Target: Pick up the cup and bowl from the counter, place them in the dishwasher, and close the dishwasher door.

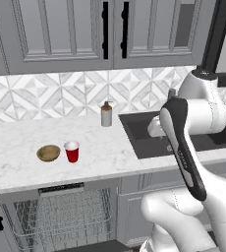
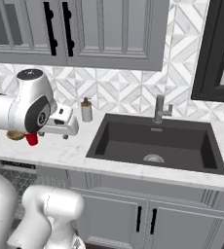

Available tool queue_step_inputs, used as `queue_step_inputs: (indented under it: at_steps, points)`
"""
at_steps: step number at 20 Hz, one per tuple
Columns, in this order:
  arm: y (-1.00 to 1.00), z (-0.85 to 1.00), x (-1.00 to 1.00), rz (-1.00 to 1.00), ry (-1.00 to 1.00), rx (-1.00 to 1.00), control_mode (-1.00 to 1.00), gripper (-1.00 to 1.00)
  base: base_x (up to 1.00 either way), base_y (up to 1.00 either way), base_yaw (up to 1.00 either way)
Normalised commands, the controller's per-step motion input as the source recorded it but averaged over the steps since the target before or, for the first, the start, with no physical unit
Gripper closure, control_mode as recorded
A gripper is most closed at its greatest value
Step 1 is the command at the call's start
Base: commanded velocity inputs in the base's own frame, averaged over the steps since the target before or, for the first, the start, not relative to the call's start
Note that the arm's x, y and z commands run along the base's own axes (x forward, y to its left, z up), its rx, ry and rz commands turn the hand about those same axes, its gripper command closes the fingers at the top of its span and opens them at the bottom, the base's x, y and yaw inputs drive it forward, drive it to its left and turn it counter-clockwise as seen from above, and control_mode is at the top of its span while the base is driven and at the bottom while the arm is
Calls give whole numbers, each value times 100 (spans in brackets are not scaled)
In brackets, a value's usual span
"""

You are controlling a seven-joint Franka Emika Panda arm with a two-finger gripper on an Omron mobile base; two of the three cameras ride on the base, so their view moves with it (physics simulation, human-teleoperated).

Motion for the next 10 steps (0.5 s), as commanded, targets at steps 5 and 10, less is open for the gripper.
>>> queue_step_inputs:
  at_steps: [5,10]
  points:
    - [0,0,0,0,0,0,100,-100,-18,-1,20]
    - [0,0,0,0,0,0,100,-100,-7,-58,66]
